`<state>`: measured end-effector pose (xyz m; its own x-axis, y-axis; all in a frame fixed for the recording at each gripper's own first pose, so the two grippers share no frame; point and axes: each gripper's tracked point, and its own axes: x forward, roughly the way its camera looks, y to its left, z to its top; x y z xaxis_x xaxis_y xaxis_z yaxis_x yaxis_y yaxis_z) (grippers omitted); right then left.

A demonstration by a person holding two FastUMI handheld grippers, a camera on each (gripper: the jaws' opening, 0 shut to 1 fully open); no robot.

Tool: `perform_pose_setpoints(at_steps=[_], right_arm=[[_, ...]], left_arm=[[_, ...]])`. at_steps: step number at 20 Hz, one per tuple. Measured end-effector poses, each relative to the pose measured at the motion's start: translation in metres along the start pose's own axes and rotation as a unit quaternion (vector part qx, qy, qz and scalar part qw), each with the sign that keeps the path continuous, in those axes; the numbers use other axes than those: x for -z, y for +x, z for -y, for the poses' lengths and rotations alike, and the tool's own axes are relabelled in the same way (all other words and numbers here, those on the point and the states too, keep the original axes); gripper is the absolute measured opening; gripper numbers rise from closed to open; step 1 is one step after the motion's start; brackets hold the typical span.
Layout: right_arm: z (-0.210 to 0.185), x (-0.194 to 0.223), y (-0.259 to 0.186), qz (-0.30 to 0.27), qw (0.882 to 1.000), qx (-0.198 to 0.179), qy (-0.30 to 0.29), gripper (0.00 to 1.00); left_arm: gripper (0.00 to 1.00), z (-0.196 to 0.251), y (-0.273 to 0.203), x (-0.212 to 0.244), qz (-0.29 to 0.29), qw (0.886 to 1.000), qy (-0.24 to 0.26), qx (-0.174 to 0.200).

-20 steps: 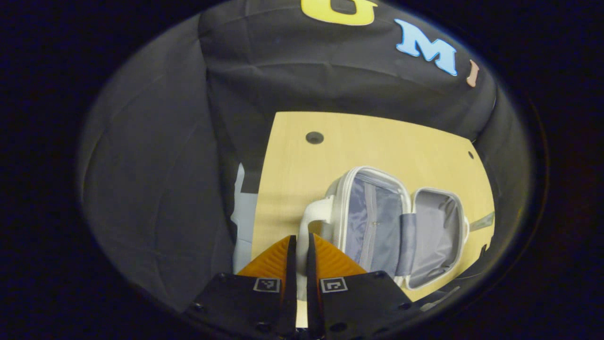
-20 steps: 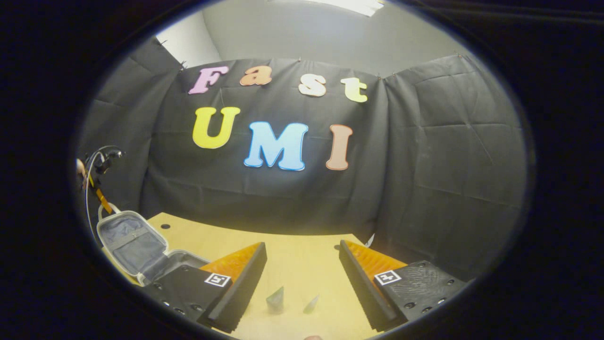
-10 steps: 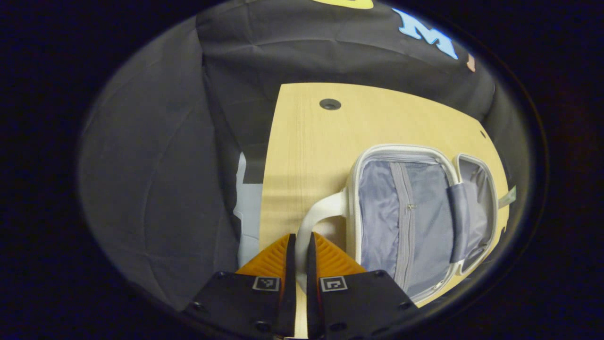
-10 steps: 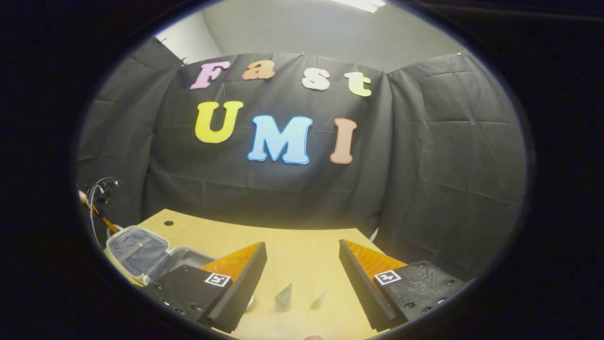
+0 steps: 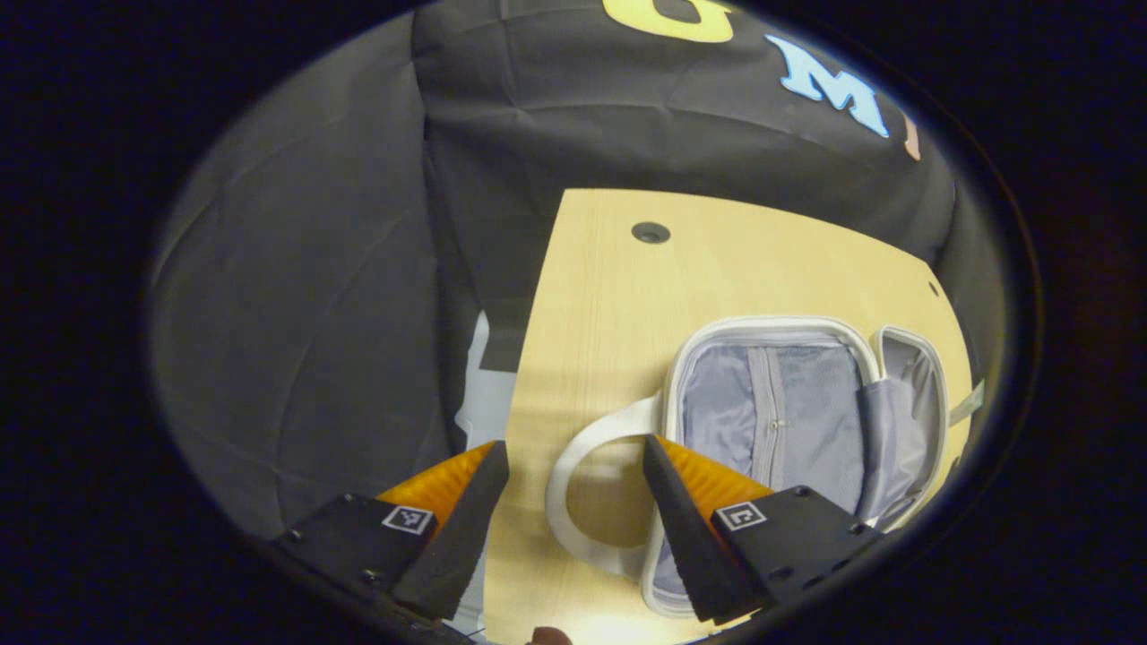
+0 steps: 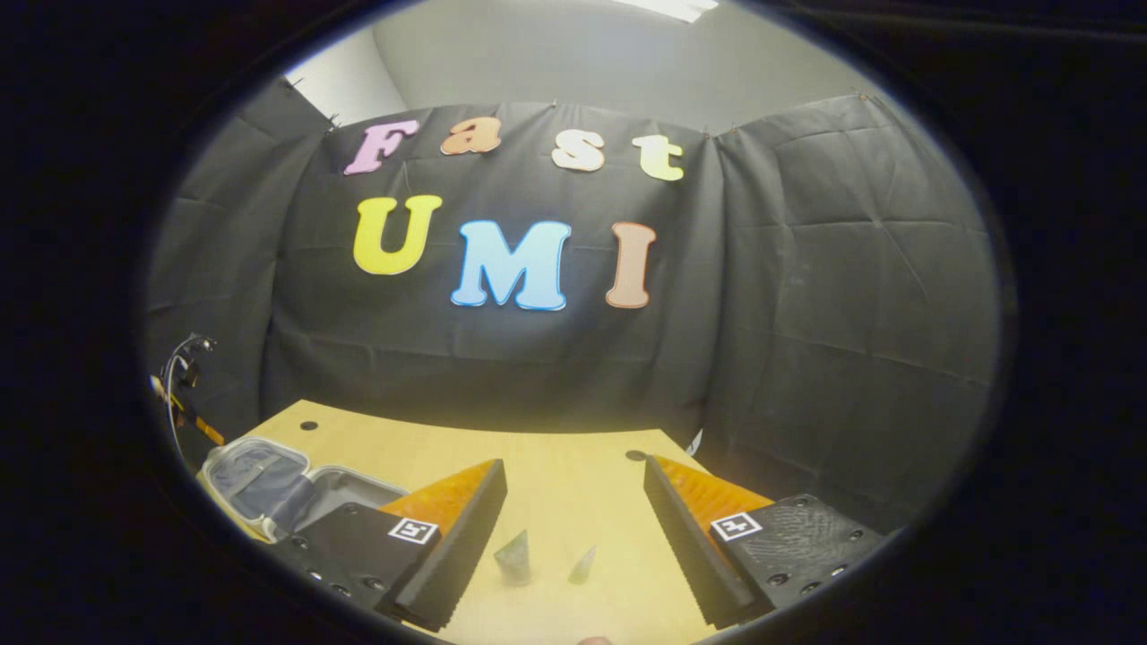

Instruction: First open the suitcase, pack the skin care products into it, and then close the suitcase.

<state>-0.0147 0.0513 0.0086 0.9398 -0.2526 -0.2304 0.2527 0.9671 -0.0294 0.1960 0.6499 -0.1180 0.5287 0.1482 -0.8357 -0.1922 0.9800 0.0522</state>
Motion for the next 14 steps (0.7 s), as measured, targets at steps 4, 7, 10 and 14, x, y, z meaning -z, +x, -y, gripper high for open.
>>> perform_pose_setpoints(at_steps=[4, 7, 10, 14], right_arm=[[0.007, -0.002, -0.002, 0.018, 1.000, -0.012, -0.002, 0.94], [0.019, 0.004, 0.002, 0.018, 1.000, -0.018, 0.009, 0.94], [0.030, 0.012, 0.007, 0.012, 0.999, -0.026, 0.018, 0.94], [0.040, 0.011, 0.013, 0.013, 0.999, -0.042, 0.007, 0.94]], left_arm=[[0.98, 0.015, -0.038, -0.040, 0.091, 0.996, -0.012, -0.021], [0.98, 0.045, -0.080, -0.070, 0.167, 0.985, -0.034, -0.017], [0.98, 0.096, -0.116, -0.088, 0.231, 0.971, -0.054, 0.017], [0.98, 0.176, -0.150, -0.095, 0.302, 0.950, -0.053, 0.058]])
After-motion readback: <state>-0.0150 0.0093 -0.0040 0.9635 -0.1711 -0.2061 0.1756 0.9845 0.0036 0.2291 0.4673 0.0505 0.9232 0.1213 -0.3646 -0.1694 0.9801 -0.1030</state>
